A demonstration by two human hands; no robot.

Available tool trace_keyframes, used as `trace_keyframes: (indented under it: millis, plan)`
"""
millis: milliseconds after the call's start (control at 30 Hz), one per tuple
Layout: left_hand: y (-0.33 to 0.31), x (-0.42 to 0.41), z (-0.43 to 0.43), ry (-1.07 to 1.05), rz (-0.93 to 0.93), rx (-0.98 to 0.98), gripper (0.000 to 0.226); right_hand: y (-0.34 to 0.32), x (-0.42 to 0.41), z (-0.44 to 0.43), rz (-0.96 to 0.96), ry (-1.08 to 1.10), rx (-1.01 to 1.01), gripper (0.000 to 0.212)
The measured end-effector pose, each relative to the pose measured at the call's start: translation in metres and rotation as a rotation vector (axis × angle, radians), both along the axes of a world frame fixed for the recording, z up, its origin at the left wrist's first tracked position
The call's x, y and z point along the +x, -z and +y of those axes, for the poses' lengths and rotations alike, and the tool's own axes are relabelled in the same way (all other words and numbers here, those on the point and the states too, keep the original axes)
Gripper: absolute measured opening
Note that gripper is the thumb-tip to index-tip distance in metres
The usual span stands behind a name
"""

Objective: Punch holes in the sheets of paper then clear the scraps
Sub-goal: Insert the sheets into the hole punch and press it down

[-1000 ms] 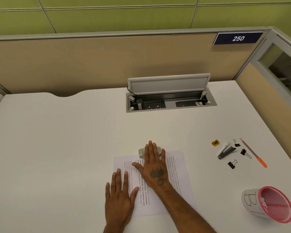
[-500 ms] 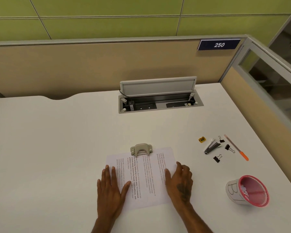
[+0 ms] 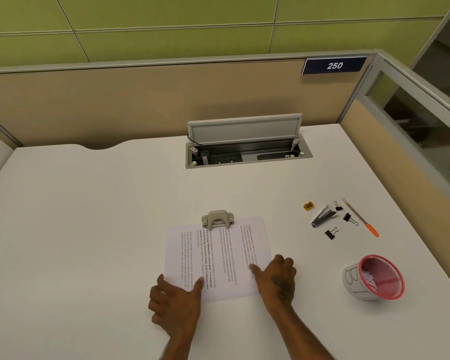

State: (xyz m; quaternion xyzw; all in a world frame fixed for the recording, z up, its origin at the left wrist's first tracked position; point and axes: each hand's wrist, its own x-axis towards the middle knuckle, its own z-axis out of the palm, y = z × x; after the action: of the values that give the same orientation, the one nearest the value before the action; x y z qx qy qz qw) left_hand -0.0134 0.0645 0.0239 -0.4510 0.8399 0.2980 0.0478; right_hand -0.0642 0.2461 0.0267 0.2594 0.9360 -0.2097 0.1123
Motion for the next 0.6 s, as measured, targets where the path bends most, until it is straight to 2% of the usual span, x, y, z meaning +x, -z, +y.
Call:
trace_keyframes:
  millis: [200, 333, 600]
  plan:
    - [0.001, -0.004, -0.001, 0.033, -0.007, -0.034, 0.105, -0.004, -0.006, -0.003, -0.029, 0.018, -0.048, 0.062]
    - [0.002, -0.009, -0.008, 0.008, -0.038, -0.019, 0.113, -0.007, -0.013, -0.002, -0.09, 0.042, -0.056, 0.065]
    - [0.001, -0.018, -0.021, -0.008, -0.111, 0.028, 0.115, -0.013, -0.021, -0.001, -0.132, 0.103, -0.204, 0.055]
